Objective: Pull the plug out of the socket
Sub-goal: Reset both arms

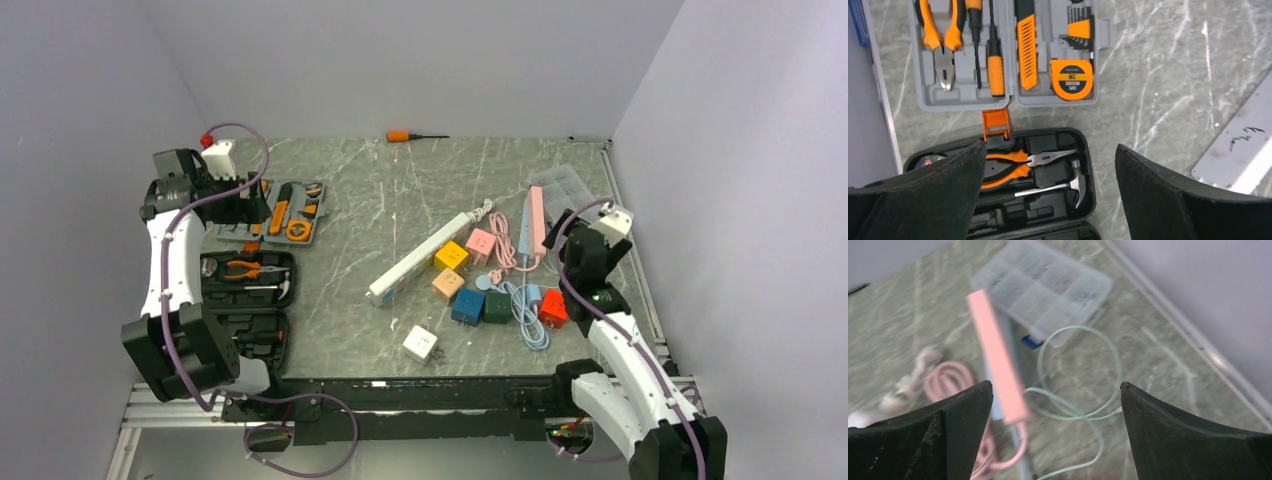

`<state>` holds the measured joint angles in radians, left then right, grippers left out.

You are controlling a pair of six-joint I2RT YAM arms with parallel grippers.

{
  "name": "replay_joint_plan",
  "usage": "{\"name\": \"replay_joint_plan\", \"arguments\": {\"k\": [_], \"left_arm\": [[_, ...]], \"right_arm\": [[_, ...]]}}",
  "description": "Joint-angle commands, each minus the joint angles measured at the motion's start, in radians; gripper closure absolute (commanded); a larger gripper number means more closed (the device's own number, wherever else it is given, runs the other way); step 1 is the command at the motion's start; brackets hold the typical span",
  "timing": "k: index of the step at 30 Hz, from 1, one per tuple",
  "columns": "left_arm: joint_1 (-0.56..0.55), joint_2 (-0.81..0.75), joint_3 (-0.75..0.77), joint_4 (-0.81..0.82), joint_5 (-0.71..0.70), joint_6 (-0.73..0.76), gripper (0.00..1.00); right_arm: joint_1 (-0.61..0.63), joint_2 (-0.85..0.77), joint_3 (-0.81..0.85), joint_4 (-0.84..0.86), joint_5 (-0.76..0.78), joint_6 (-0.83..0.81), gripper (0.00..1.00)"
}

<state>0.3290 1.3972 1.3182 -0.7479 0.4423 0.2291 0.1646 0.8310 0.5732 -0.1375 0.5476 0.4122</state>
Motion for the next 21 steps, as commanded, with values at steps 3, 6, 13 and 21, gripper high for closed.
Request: {"name": "replay_joint_plan", "arguments": {"k": [3,6,13,21], "left_arm": [[-0.01,-0.093,-0.246,0.357,-0.149,-0.172,0.0],[-0.016,-0.128,-0.428,0.577,-0.147,-0.187,0.01],[-0.09,-0.147,-0.707,1.009,-0.236,-0.187,0.01],[-0.189,-0.154,-0.949,1.39,-0.378,-0.191,0.01]], "right_arm": [[-0.003,0.031,-0.242,0.667,0.347,-0.226,0.0],[-0.007,0.155,-0.287,0.789,0.367,-0.228,0.0],[-0.008,0.395,-0.332,1.086,0.348,-0.248,0.0],[-0.006,0.509,-0.374,1.247,0.304,-0.268,0.0]]}}
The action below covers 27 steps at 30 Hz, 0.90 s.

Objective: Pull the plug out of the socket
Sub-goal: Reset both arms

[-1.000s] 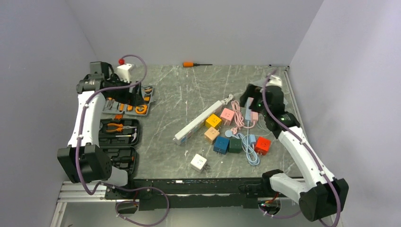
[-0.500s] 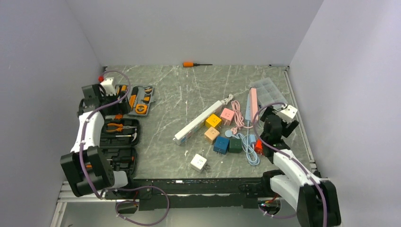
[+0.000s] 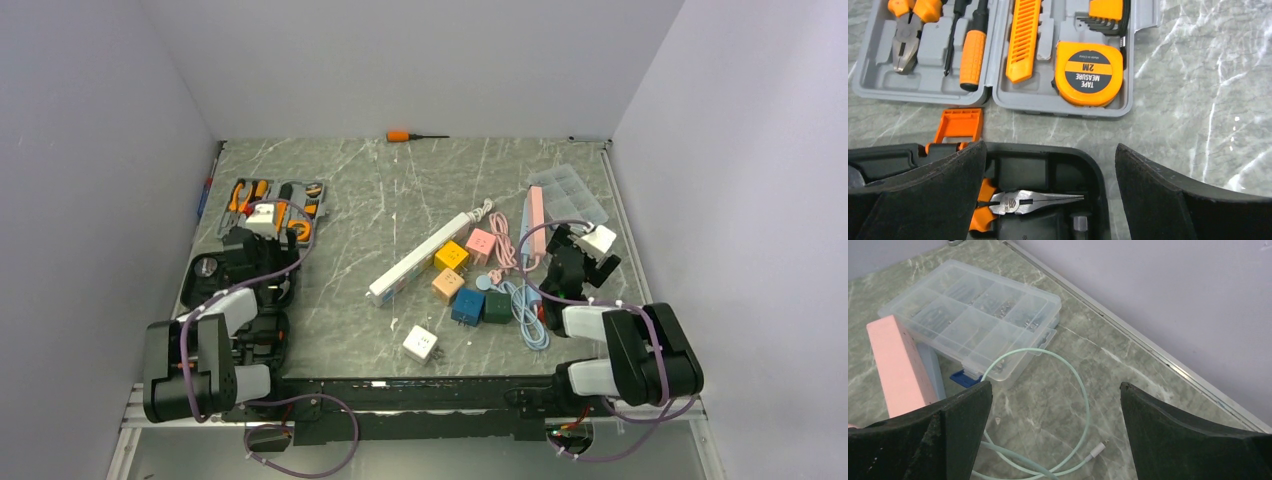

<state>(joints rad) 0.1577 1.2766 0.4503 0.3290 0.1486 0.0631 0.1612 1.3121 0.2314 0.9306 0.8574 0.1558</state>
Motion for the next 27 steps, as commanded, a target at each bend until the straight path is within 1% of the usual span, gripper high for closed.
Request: {"name": "replay_joint_plan", "arguments": {"k": [1,3,7,11,14,15,17,18,20,21,23,26,27], "left_arm": [[-0.023,-0.032,-0.095,0.365,-0.098,-0.029,0.0],[-0.027,-0.039,-0.101,0.379,-0.109,-0.032,0.01],[-0.026,-0.05,-0.17,0.516,-0.068,-0.033,0.01],[-0.028,-0.007,-0.284,0.788,-0.019,-0.021,0.01],[-0.029,0.068,-0.339,0.965,0.011,-0.007,0.01],[-0.03,0.079,-0.345,0.983,0.018,-0.008,0.01],[-0.035,0.047,-0.332,0.905,0.016,0.005,0.01],[-0.038,0.049,-0.325,0.892,0.01,0.007,0.01],[-0.042,0.07,-0.323,0.928,-0.005,0.001,0.01],[-0.044,0.064,-0.321,0.918,-0.003,0.005,0.01],[-0.053,0.054,-0.323,0.894,0.0,0.018,0.01],[-0.067,0.067,-0.349,0.965,-0.009,0.028,0.01],[-0.069,0.06,-0.352,0.961,-0.009,0.033,0.01]], "right_arm": [[-0.002,0.037,-0.036,0.194,-0.006,-0.014,0.0],[-0.001,0.056,-0.038,0.219,-0.011,-0.022,0.0],[0.0,0.093,-0.042,0.281,-0.009,-0.048,0.0],[0.004,0.094,-0.048,0.293,-0.013,-0.053,0.0],[0.011,0.096,-0.072,0.343,-0.069,-0.086,0.0],[0.015,0.1,-0.081,0.369,-0.102,-0.105,0.0],[0.033,0.118,-0.096,0.426,-0.146,-0.144,0.0],[0.046,0.129,-0.104,0.459,-0.158,-0.184,0.0],[0.076,0.159,-0.116,0.528,-0.172,-0.242,0.0],[0.083,0.17,-0.122,0.557,-0.169,-0.254,0.0],[0.087,0.173,-0.138,0.587,-0.173,-0.256,0.0],[0.091,0.187,-0.161,0.649,-0.189,-0.269,0.0],[0.093,0.193,-0.172,0.671,-0.192,-0.274,0.0]]}}
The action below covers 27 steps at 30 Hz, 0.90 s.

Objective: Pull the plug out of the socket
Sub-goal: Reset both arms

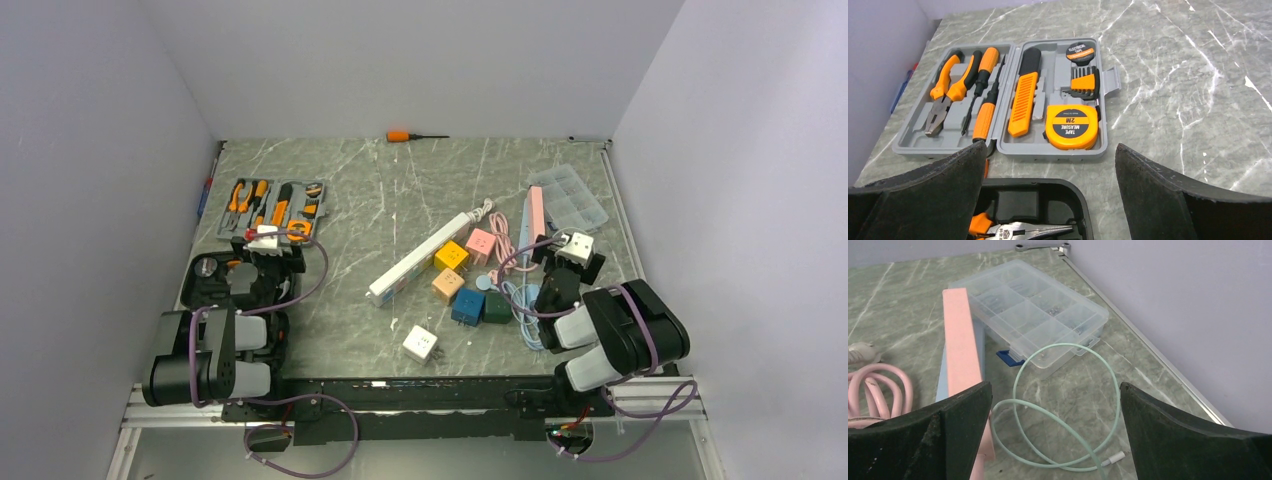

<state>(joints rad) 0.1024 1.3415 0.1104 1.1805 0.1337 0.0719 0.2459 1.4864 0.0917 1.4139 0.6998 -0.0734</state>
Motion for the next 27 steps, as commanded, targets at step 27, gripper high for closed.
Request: {"name": "replay_joint_plan", "arguments": {"k": [27], "left_arm": [[-0.021,0.003,0.108,-0.106,0.016,0.034,0.01]], "right_arm": [[-0.231,-0.008,0.135,-0.255,-0.344,0.164,0.0]]}}
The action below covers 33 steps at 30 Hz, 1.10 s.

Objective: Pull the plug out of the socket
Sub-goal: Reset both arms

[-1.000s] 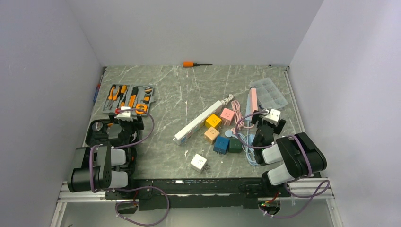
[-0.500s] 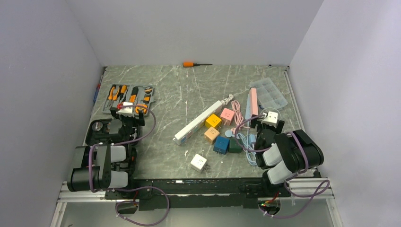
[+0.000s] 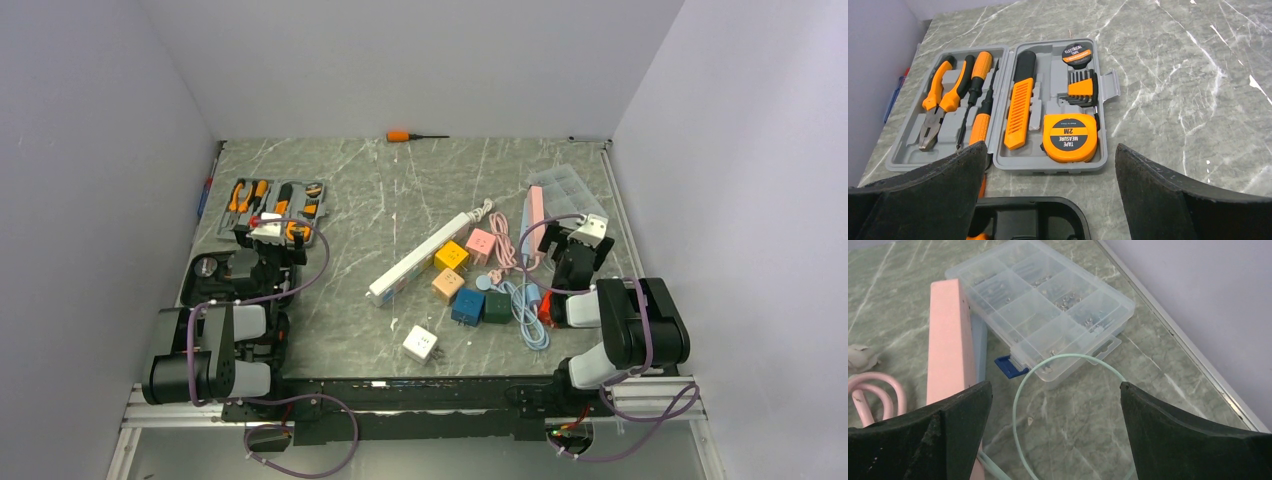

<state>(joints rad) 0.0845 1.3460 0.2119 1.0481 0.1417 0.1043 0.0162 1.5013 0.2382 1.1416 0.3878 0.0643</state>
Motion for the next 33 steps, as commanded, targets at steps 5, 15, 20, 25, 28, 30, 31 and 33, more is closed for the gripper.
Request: {"name": "replay_joint_plan", "arguments": {"k": [5,15,20,25,28,30,31,33], "left_arm": [[-0.003,0.001,0.011,0.021,0.007,0.002,0.01],[-0.003,0.005,0.019,0.007,0.007,0.004,0.01],[-0.003,0.007,0.022,0.006,0.008,0.003,0.01],[-0.004,0.007,0.022,0.007,0.007,0.006,0.01],[-0.005,0.005,0.021,0.007,0.005,0.006,0.01],[-0.005,0.005,0.02,0.006,0.006,0.006,0.01],[-0.005,0.006,0.02,0.007,0.006,0.005,0.01],[-0.006,0.005,0.02,0.007,0.007,0.006,0.01]], "right_arm": [[-0.001,-0.023,-0.011,0.015,-0.032,0.026,0.0],[-0.001,-0.023,-0.011,0.015,-0.031,0.026,0.0],[-0.001,-0.023,-0.011,0.015,-0.032,0.026,0.0],[-0.001,-0.022,-0.01,0.015,-0.032,0.026,0.0],[-0.001,-0.022,-0.011,0.015,-0.032,0.026,0.0],[-0.001,-0.022,-0.011,0.015,-0.031,0.025,0.0],[-0.002,-0.022,-0.011,0.015,-0.031,0.026,0.0],[-0.002,-0.022,-0.011,0.015,-0.032,0.026,0.0]]}}
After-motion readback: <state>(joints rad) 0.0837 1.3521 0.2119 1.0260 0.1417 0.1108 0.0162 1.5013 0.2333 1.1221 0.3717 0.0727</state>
